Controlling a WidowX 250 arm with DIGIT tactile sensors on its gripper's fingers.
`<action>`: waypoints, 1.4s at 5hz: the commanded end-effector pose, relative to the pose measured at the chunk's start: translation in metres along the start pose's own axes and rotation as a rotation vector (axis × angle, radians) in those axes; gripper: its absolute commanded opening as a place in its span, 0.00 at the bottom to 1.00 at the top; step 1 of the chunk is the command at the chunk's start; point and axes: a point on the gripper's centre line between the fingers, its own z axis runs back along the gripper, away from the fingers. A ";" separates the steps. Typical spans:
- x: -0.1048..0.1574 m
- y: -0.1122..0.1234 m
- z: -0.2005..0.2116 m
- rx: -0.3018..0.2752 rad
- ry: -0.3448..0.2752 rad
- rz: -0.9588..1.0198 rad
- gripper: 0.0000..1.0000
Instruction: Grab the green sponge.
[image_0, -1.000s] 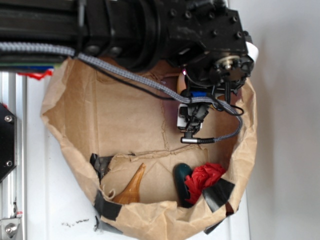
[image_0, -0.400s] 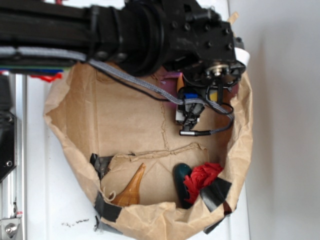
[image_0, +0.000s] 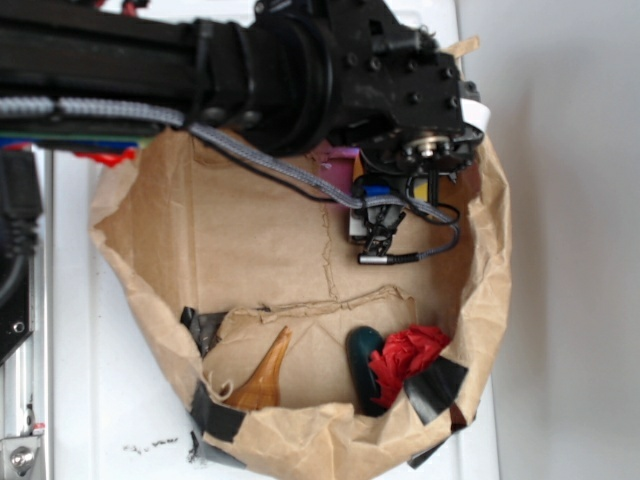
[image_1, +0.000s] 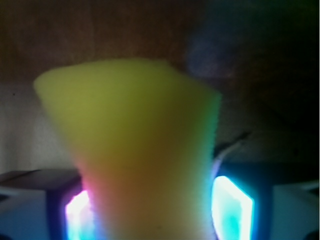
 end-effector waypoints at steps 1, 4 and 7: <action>0.001 -0.006 0.005 -0.005 -0.015 -0.008 0.00; -0.012 -0.049 0.066 -0.123 -0.075 -0.144 0.00; -0.052 -0.067 0.114 -0.056 -0.087 -0.220 0.00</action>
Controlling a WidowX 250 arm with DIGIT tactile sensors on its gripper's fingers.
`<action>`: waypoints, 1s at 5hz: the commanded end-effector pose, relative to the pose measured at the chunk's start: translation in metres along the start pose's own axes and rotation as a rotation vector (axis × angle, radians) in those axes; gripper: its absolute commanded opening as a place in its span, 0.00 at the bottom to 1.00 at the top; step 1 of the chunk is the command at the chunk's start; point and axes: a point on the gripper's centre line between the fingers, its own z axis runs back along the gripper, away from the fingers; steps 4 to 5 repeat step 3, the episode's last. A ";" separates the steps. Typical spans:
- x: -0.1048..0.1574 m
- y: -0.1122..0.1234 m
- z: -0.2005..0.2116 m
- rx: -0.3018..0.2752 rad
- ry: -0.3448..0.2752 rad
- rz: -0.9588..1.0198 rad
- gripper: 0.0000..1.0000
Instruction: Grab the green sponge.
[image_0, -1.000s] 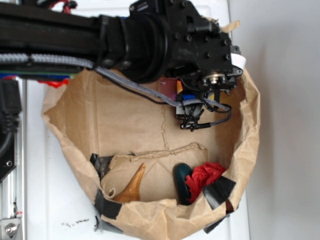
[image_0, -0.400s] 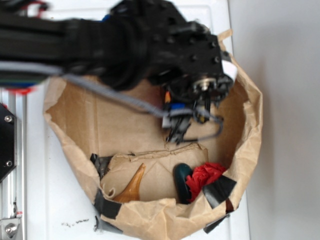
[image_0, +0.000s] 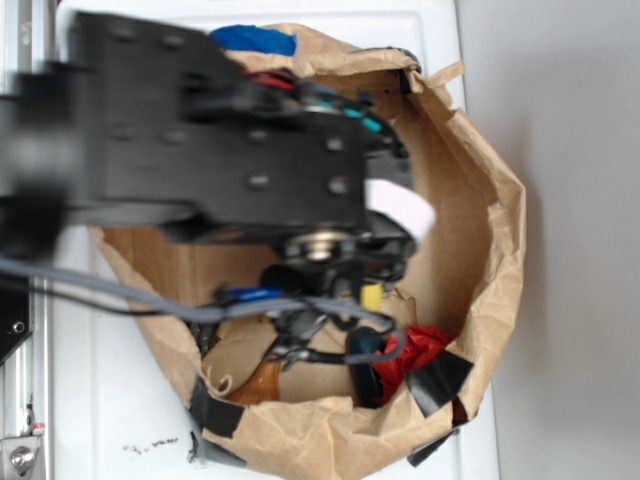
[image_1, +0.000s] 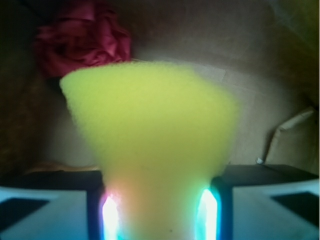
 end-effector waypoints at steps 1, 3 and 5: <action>-0.005 0.012 0.034 0.064 0.051 0.014 0.00; -0.008 0.009 0.050 0.021 0.032 -0.081 0.00; -0.008 0.009 0.050 0.021 0.032 -0.081 0.00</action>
